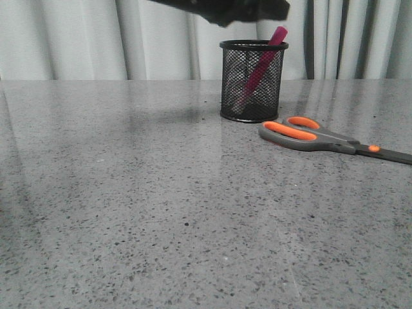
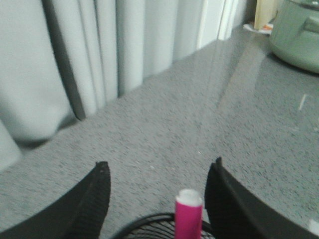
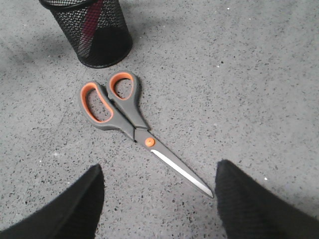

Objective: Put pen and scissors into bin
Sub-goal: 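Carry the marker over the mesh cup and drop it in, then lower the right gripper onto the scissors' handles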

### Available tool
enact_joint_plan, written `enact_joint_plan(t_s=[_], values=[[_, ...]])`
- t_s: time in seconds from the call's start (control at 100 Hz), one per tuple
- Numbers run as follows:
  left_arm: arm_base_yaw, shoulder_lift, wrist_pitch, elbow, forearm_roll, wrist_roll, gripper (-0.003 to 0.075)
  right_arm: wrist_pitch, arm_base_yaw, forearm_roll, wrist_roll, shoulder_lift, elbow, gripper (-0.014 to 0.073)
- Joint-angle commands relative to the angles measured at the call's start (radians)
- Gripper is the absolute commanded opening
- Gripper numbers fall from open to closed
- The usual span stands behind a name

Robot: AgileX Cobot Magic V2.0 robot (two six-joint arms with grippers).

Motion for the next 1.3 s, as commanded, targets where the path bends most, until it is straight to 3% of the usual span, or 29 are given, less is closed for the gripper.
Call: enact_joint_plan(t_s=[0.0, 0.11, 0.28, 0.45, 0.55, 0.89, 1.07, 1.29], values=[[0.03, -0.115, 0.032, -0.035, -0.029, 0.0, 0.0407, -0.06, 0.0, 0.025, -0.009, 0.001, -0.038, 0.0432], [0.076, -0.178, 0.032, -0.035, 0.02, -0.045, 0.0322, -0.078, 0.0, 0.025, -0.009, 0.001, -0.038, 0.0432], [0.162, -0.281, 0.074, -0.035, 0.261, -0.28, -0.0017, -0.091, 0.0, 0.033, -0.009, 0.001, -0.038, 0.0432], [0.249, -0.383, 0.164, -0.032, 0.569, -0.511, -0.002, -0.119, 0.0, 0.082, -0.009, 0.006, -0.038, 0.0432], [0.304, -0.47, 0.171, 0.03, 0.639, -0.556, -0.002, -0.103, 0.0, 0.082, -0.035, 0.033, -0.052, 0.0432], [0.497, -0.838, 0.08, 0.514, 0.599, -0.567, -0.002, 0.089, 0.115, 0.056, -0.204, 0.336, -0.25, 0.0433], [0.584, -1.015, 0.057, 0.73, 0.478, -0.482, -0.002, 0.165, 0.234, -0.098, -0.204, 0.536, -0.362, 0.0433], [0.593, -1.118, 0.006, 0.86, 0.416, -0.461, -0.0019, 0.24, 0.346, -0.313, -0.204, 0.714, -0.494, 0.0433]])
